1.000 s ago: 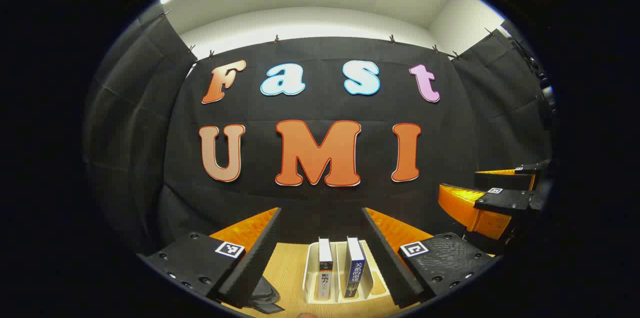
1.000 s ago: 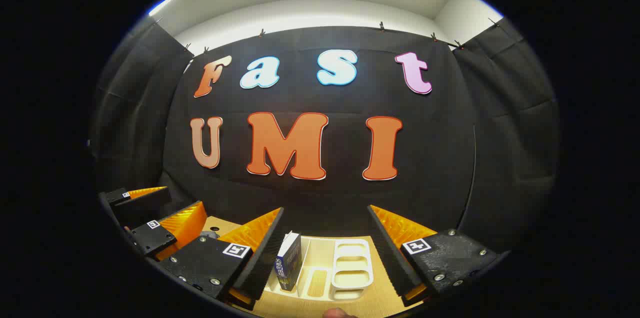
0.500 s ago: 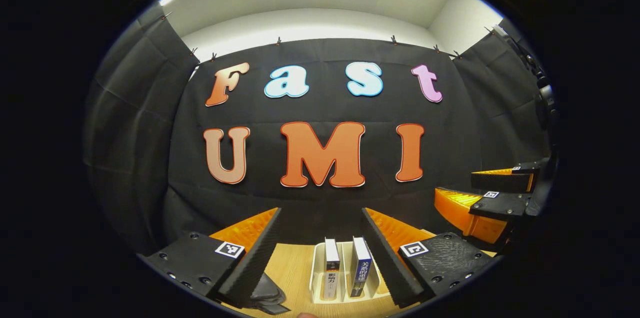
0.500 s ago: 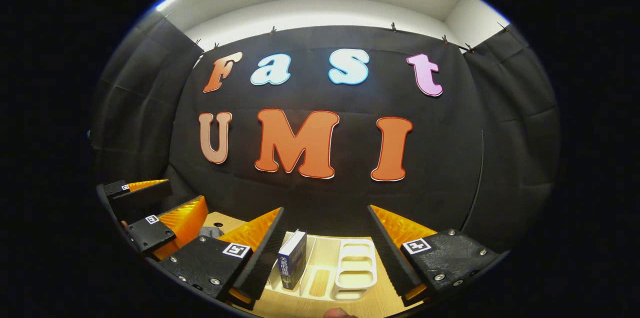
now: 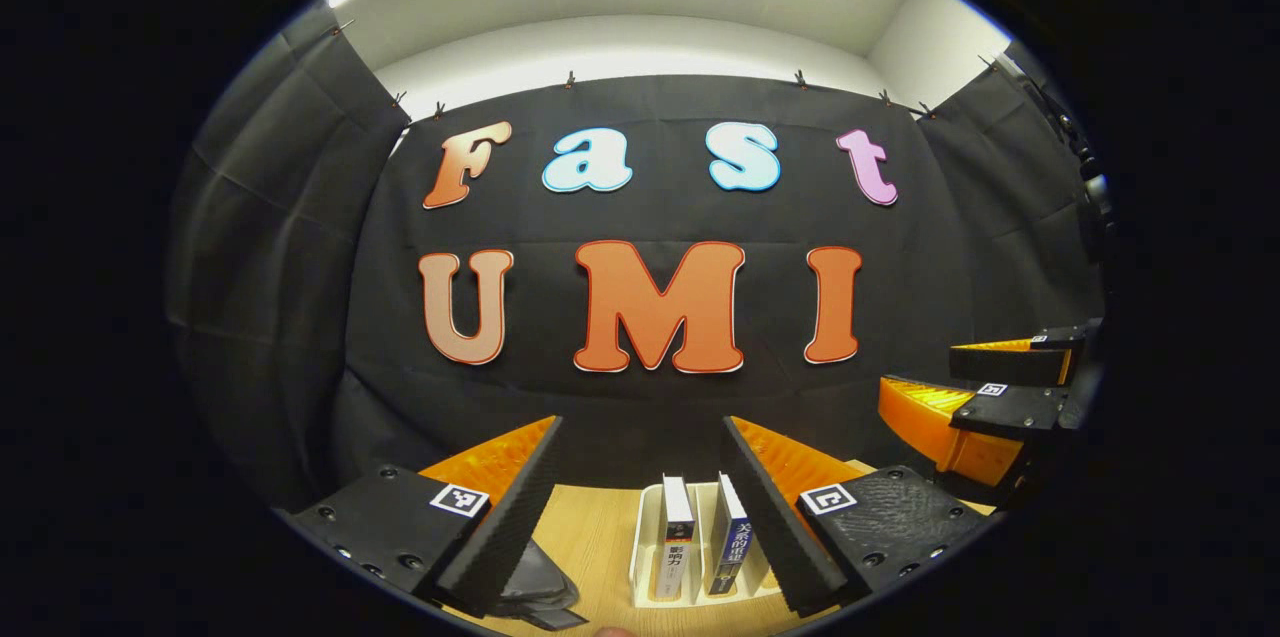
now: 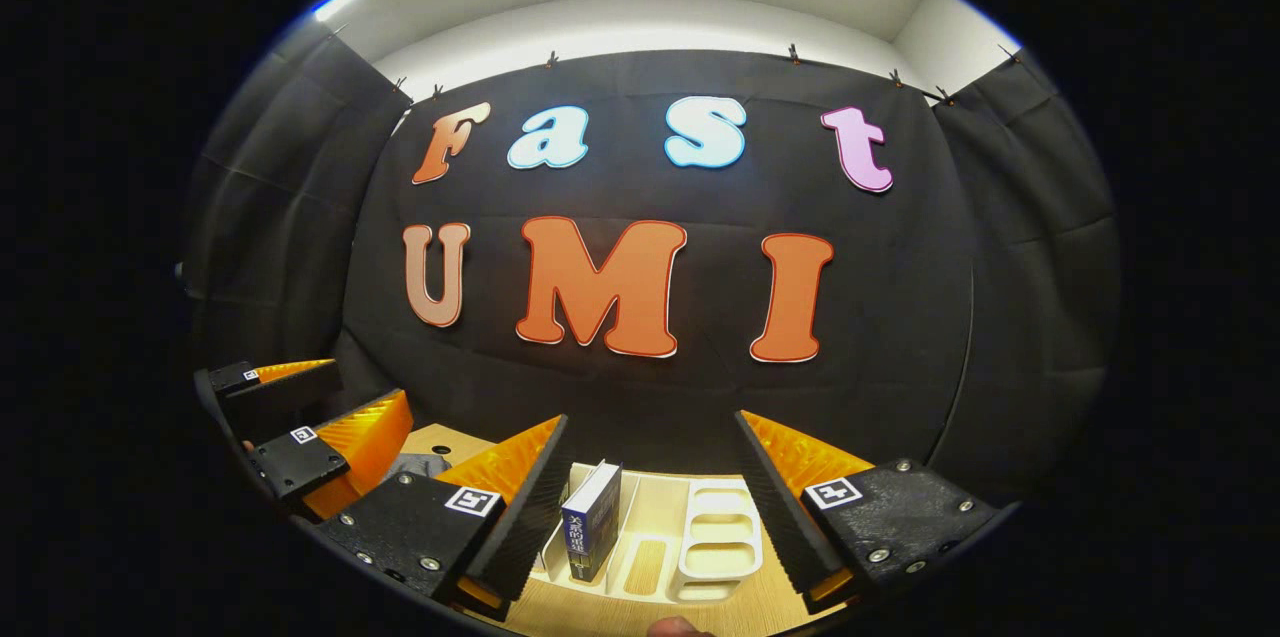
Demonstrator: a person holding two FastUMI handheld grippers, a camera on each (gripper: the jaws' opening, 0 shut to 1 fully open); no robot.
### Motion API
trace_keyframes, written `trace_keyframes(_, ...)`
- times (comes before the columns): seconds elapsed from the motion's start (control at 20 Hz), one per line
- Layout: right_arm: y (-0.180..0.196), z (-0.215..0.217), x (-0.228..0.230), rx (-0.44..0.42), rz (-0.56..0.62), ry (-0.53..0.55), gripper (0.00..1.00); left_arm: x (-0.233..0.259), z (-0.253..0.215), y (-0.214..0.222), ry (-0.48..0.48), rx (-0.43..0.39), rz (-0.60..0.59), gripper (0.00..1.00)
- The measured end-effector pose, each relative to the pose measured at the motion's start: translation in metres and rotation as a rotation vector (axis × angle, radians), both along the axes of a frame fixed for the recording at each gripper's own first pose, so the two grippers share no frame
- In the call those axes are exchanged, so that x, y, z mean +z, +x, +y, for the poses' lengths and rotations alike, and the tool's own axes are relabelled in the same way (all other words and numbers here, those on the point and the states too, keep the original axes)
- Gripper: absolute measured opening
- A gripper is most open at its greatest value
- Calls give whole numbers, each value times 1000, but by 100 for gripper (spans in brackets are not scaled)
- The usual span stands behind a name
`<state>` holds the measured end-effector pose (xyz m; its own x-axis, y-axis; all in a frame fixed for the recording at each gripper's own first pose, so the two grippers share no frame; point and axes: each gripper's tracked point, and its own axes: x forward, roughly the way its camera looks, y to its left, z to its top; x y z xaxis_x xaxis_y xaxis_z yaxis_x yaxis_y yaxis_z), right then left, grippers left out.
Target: Open the schoolbag, grab two books from the bookshelf and put them into the schoolbag.
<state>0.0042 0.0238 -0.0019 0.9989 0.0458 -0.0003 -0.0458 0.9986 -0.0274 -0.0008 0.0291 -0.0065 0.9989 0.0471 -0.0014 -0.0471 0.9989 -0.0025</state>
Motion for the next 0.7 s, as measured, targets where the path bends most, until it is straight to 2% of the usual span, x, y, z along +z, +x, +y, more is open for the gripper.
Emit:
trace_keyframes(0.3, 2, 2, -1, -11, 6, 3, 95, -2, 9, 3, 23, 1, 2, 97)
trace_keyframes(0.7, 7, 17, 2, -89, 5, -17, 95, -20, 43, 10, 125, -56, 28, 97)
